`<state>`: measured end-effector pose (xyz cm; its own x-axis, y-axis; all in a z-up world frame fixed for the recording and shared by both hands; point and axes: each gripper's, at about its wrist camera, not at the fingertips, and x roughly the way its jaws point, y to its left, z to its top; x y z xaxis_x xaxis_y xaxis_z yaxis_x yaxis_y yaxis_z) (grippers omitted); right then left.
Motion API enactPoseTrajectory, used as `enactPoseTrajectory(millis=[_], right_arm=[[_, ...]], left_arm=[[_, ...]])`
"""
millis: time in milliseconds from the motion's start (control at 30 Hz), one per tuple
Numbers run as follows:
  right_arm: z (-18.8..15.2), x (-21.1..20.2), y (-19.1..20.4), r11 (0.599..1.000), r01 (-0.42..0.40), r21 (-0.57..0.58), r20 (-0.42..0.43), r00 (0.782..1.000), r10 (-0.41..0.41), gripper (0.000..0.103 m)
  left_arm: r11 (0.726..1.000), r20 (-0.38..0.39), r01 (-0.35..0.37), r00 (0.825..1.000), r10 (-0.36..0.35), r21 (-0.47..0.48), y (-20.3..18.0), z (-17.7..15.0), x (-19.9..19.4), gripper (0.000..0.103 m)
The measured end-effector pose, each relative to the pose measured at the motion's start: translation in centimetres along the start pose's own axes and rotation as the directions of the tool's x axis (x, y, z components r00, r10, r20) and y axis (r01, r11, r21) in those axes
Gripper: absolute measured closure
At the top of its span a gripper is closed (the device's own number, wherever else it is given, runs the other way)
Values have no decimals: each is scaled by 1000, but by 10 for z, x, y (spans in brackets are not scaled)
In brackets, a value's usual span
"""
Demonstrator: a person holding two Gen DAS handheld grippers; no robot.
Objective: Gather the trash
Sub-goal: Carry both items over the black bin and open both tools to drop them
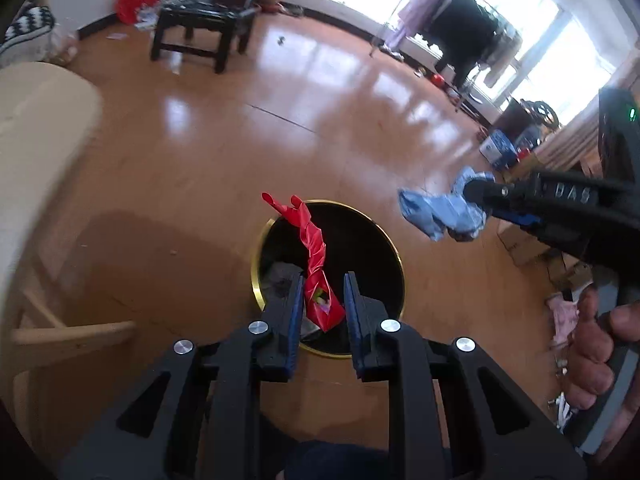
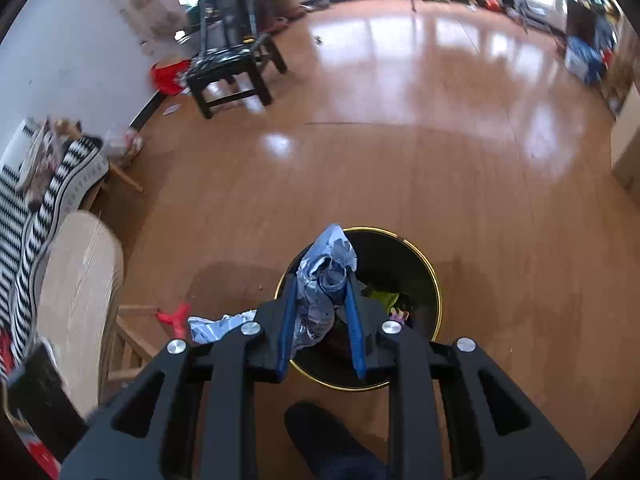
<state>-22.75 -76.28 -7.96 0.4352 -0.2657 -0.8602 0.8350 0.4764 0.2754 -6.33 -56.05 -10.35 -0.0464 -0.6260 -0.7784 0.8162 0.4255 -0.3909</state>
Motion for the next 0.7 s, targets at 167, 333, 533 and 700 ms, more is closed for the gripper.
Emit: enactPoseTrajectory(millis=[167,333,533,700], right_arm=[[1,4,-6,1000,4,25,-8,1000,-4,79],[-1,8,0,999,9,49,-19,1000,-8,79],[1,10,-2,997,19,74,-22,1000,-17,76],[1,5,-5,995,48,86,-2,999,-48,49]], left_arm=[[999,-44,34,998,-32,28,-21,0,43,83],[998,-55,51,997,-48,42,-31,-1,60,83],[996,-56,75,996,-72,41,-26,-5,56,83],[998,-62,60,996,-58,27,-21,-8,57,42]])
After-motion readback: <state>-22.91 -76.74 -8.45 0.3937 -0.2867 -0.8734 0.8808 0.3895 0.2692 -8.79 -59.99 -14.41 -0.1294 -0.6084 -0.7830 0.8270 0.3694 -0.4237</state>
